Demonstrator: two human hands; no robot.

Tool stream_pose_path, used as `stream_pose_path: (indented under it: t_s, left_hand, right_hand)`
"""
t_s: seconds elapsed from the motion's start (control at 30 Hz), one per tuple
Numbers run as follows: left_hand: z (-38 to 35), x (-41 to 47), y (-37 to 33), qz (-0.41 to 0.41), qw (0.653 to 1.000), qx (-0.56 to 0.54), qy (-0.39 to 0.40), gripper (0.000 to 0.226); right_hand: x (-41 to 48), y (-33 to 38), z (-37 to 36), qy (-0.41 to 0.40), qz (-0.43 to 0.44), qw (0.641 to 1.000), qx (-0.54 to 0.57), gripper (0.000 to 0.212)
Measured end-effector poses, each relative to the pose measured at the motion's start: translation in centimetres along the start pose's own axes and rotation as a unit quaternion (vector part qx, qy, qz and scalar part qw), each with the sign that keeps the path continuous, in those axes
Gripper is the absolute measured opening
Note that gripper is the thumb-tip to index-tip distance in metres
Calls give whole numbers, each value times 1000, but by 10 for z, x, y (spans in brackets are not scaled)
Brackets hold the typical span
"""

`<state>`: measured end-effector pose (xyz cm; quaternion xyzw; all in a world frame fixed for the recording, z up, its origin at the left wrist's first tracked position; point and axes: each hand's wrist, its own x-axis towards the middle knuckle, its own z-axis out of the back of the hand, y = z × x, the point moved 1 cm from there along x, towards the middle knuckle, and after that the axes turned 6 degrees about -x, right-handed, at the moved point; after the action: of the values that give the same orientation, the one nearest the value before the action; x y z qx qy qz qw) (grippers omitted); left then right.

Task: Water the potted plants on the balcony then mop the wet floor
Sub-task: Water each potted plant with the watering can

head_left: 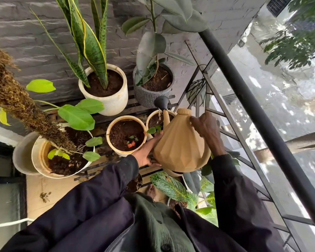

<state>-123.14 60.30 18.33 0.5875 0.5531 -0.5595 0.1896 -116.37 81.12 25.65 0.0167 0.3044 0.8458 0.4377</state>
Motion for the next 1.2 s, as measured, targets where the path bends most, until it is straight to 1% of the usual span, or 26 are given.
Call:
stream_pose_path:
  t_s: [0.07,0.23,0.47,0.5,0.53,0.6,0.67,0.7,0.73,0.8,0.87,0.9,1.0,1.07,1.17,1.2]
  left_hand:
    - [2,-1,2,4,1000,3,4,71]
    - [7,2,6,-5,1000,8,17,68]
    - [9,3,7,-16,999,13,30,27]
    - [10,4,7,-20,999,14,32,29]
    - [10,6,8,-25,999,20,37,36]
    - [10,8,9,-38,998,27,45,63]
    - [13,16,12,-53,997,19,45,89]
    - [13,17,13,-56,998,17,38,92]
    - [13,18,13,-58,998,8,30,85]
    - [13,15,13,-59,998,-16,23,60]
    - [13,15,13,-66,997,-29,23,53]
    - [12,14,13,-72,997,-33,22,53]
    - [12,13,14,-77,996,-42,16,66]
    - [13,16,15,-85,996,-34,18,72]
    - [13,20,16,-95,995,-30,25,95]
    - [12,19,15,-99,994,-28,22,96]
  right_hand:
    - [-8,-6,-5,-15,1,1000,8,28]
    - [-25,-31,-17,-53,2,998,40,42]
    - [-51,-47,-25,-96,20,991,94,48]
    - [-55,-49,-26,-99,24,990,102,50]
    - [-58,-51,-26,-104,29,988,110,52]
    - [-62,-56,-28,-115,29,986,119,56]
    - [-67,-60,-30,-124,28,983,131,55]
    - [-69,-60,-31,-126,30,982,136,54]
    - [-71,-61,-31,-127,34,981,142,53]
    - [-74,-61,-31,-132,43,979,149,52]
    - [-76,-65,-33,-138,47,977,154,53]
    - [-75,-67,-35,-142,46,977,155,55]
    - [-73,-77,-41,-152,39,976,148,66]
    - [-73,-79,-44,-154,35,977,145,62]
    - [-79,-77,-42,-159,51,974,150,52]
    - [-81,-77,-41,-162,55,973,155,50]
